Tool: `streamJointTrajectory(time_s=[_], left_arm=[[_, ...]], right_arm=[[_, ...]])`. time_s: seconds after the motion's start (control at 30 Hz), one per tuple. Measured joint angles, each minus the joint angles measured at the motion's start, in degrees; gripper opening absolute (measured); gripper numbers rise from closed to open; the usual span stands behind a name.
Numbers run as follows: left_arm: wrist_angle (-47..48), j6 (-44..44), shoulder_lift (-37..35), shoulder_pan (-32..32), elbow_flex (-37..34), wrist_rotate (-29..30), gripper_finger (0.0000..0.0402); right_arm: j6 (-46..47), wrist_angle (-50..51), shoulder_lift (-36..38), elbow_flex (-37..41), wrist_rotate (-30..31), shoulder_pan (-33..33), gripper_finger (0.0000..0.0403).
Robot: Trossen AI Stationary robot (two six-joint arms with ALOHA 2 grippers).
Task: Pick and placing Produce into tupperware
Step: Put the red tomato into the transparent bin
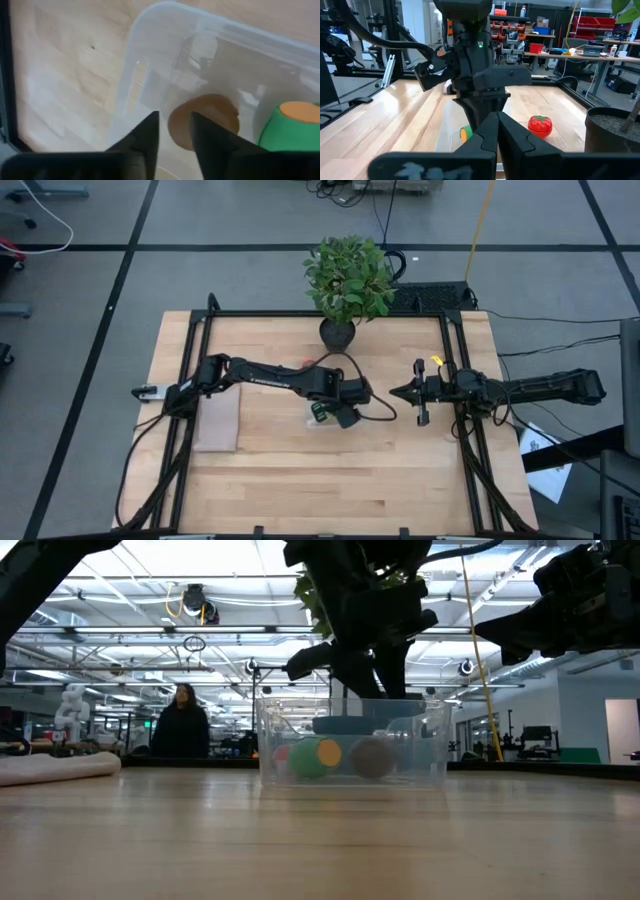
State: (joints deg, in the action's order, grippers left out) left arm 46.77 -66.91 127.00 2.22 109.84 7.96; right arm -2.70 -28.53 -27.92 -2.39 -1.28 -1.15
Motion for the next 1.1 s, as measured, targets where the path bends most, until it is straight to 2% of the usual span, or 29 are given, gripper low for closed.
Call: streamJointTrajectory(time_s=[0.2, 0.27, 0.57, 0.77, 0.97, 1.1], left_arm=[[0.1, 0.6, 0.0, -0.1, 0.0, 1.4, 0.0021], [0.4, 1.4, -0.1, -0.2, 0.0, 1.5, 0.0006], [9.3, 5.8, -5.4, -1.1, 0.0, 2.9, 0.0002], [13.4, 9.8, -13.0, -1.9, 0.1, 4.9, 0.0001], [15.5, 15.2, -22.9, -5.0, 0.1, 3.7, 0.0001], [15.7, 17.8, -29.4, -6.8, 0.1, -0.7, 0.0]], right_arm=[[0.0, 0.0, 0.0, 0.0, 0.0, 0.0, 0.0], [0.0, 0.0, 0.0, 0.0, 0.0, 0.0, 0.0], [0.3, -0.3, -0.3, 0.0, 0.0, 0.0, 0.0], [0.2, -0.4, -0.7, 0.0, 0.0, 0.0, 0.0], [0.3, -0.7, -0.9, 0.0, 0.0, 0.0, 0.0], [0.3, -1.6, -1.2, 0.0, 0.0, 0.0, 0.0]])
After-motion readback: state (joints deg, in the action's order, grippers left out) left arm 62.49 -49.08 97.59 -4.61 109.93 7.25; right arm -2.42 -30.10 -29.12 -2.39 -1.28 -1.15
